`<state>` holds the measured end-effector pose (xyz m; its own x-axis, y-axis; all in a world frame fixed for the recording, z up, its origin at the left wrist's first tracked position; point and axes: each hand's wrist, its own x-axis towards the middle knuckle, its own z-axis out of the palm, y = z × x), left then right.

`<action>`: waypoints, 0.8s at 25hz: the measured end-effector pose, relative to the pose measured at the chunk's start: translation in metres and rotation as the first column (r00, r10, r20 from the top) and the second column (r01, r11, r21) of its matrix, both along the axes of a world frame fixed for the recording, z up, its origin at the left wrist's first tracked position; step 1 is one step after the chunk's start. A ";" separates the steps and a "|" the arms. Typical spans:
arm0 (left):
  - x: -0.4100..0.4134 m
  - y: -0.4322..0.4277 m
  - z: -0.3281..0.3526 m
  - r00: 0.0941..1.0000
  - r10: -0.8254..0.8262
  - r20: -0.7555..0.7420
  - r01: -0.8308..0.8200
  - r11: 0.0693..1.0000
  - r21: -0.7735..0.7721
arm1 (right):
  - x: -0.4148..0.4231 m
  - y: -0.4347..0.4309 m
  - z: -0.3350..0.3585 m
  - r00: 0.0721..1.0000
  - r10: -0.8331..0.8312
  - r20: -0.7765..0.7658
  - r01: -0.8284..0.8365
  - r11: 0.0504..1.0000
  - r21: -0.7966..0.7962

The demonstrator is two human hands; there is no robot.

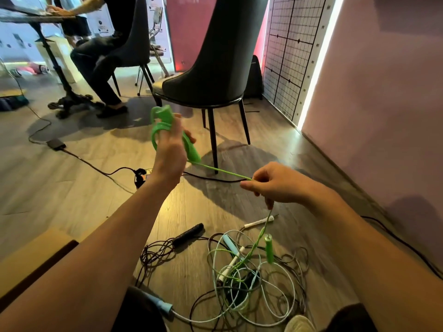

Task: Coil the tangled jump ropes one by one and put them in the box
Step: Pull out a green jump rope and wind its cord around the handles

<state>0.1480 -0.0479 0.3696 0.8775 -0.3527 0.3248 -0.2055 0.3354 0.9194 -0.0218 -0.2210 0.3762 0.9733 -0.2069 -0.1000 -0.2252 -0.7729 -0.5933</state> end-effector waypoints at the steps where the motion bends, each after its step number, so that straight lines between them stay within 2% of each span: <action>1: -0.002 -0.001 -0.004 0.986 -0.042 0.161 0.001 0.969 0.247 | 0.001 0.000 0.001 0.992 -0.018 0.123 0.023 0.999 -0.040; 2: -0.007 -0.002 -0.006 0.961 -0.148 0.235 0.025 0.888 0.460 | 0.001 0.001 0.004 0.956 -0.039 0.289 0.064 0.995 -0.077; 4: -0.022 -0.006 -0.005 0.913 -0.382 0.140 0.180 0.688 0.703 | 0.002 0.003 0.010 0.845 -0.047 0.533 0.137 0.982 -0.130; 6: -0.037 -0.009 0.003 0.850 -0.523 -0.061 0.383 0.537 0.751 | 0.000 0.004 0.013 0.786 -0.045 0.616 0.179 0.971 -0.157; 9: -0.048 -0.008 0.010 0.677 -0.654 -0.339 0.685 0.390 0.615 | -0.004 0.001 0.011 0.786 -0.169 0.595 0.287 0.952 -0.110; 10: -0.050 -0.006 0.011 0.604 -0.687 -0.405 0.774 0.383 0.504 | -0.004 -0.001 0.009 0.809 -0.223 0.543 0.318 0.944 -0.085; 12: -0.051 -0.004 0.016 0.448 -0.760 -0.470 0.889 0.434 0.146 | -0.003 -0.006 0.001 0.888 -0.266 0.376 0.294 0.956 -0.018; 13: -0.049 -0.005 0.018 0.399 -0.800 -0.449 0.881 0.470 -0.054 | -0.002 -0.008 -0.005 0.932 -0.245 0.268 0.242 0.969 0.043; 14: -0.047 -0.006 0.021 0.390 -0.828 -0.404 0.834 0.503 -0.227 | -0.002 -0.010 -0.012 0.965 -0.208 0.160 0.193 0.975 0.107; 16: -0.041 -0.007 0.022 0.469 -0.821 -0.325 0.684 0.571 -0.454 | -0.001 -0.015 -0.024 0.989 -0.145 0.017 0.140 0.976 0.166; 20: -0.036 -0.010 0.014 0.653 -0.688 -0.317 0.427 0.680 -0.596 | 0.006 -0.014 -0.028 0.993 -0.120 -0.009 0.120 0.985 0.125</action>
<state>0.1120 -0.0577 0.3839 0.6257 -0.7610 0.1715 0.5843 0.6028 0.5433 -0.0156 -0.2346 0.3487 0.9420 -0.3079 -0.1336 -0.3126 -0.6600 -0.6831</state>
